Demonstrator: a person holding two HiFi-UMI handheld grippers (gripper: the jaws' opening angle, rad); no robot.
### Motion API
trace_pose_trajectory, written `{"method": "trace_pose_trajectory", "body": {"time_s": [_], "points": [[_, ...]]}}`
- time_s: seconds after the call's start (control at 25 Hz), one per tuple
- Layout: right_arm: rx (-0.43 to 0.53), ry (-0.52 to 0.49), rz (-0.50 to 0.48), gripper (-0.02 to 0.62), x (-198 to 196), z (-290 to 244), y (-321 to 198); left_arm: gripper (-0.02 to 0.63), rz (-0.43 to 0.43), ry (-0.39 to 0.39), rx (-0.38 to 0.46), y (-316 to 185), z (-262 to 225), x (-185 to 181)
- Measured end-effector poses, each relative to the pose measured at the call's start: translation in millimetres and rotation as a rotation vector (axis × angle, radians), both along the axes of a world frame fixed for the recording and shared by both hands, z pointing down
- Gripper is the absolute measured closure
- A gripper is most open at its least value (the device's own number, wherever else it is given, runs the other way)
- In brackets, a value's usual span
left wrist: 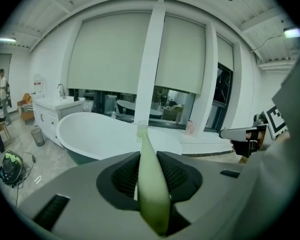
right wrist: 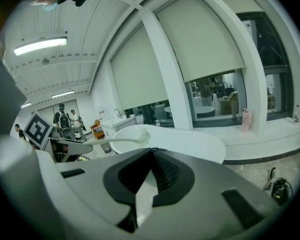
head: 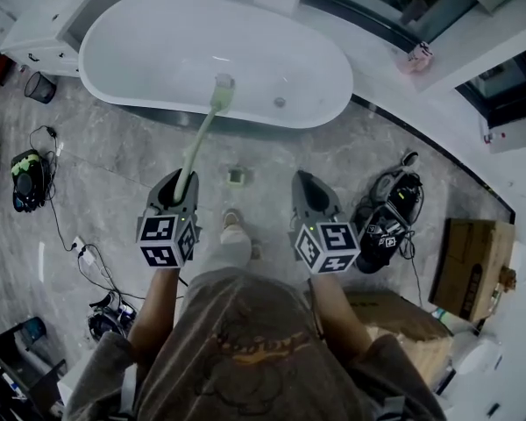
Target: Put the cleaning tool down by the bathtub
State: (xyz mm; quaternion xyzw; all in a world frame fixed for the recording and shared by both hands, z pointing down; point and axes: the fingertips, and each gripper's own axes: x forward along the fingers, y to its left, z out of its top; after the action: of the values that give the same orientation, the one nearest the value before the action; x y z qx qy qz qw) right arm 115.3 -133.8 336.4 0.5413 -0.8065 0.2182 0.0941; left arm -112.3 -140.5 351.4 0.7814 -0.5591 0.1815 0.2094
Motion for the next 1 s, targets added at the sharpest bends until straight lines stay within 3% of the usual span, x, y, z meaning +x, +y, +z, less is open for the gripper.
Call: {"method": "trace_pose_trajectory", "body": {"time_s": [0.56,1.0], "points": [[-0.073,0.011,-0.014,0.595,-1.0,88.8,-29.3,0.503,0.013,-0.02,-0.127,-13.2,104.6,4.1],[-0.113,-0.003,-0.028,0.595,-9.4,158.9,-29.0,0.503,0.025,-0.027,-0.208,9.8,180.9,5.6]]}}
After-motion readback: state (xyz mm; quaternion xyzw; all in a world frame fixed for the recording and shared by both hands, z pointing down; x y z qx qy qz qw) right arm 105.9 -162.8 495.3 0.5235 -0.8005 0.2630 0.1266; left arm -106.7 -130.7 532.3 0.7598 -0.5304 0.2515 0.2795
